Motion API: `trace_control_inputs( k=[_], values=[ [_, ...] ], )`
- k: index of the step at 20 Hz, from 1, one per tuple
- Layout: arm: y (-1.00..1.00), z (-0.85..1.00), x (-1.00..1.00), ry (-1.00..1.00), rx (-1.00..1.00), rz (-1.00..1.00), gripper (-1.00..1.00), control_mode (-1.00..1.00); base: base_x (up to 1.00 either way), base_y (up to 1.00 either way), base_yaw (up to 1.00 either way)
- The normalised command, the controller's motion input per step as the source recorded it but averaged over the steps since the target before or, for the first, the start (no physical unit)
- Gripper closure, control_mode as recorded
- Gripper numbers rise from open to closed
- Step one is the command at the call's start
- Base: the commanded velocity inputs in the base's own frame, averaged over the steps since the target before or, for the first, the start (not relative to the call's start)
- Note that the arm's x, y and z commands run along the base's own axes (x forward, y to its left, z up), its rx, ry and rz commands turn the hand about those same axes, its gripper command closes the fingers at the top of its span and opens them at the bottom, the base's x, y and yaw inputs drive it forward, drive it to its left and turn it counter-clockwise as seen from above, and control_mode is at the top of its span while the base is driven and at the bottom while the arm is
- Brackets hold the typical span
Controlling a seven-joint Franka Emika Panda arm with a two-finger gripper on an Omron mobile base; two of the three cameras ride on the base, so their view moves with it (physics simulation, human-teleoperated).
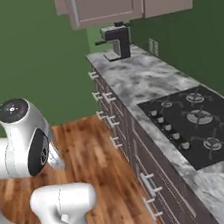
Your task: Organize the utensils by type. Pick up the wooden spoons from the counter and place them in the open cabinet. Then pick up the metallic utensils from the counter and place them in the open drawer.
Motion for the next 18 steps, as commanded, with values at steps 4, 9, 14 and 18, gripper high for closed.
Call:
trace_control_inputs(
  k=[4, 9, 14, 18],
  values=[
    [0.0, 0.0, 0.0, 0.0, 0.0, 0.0, -1.0, 1.0, 0.17, 0.0, -0.47],
    [0.0, 0.0, 0.0, 0.0, 0.0, 0.0, -1.0, 1.0, 0.0, 0.0, -0.8],
    [0.0, 0.0, 0.0, 0.0, 0.0, 0.0, -1.0, 1.0, 0.01, -0.03, -0.89],
    [0.0, 0.0, 0.0, 0.0, 0.0, 0.0, -1.0, 1.0, 0.25, -0.23, -0.78]
  ],
)
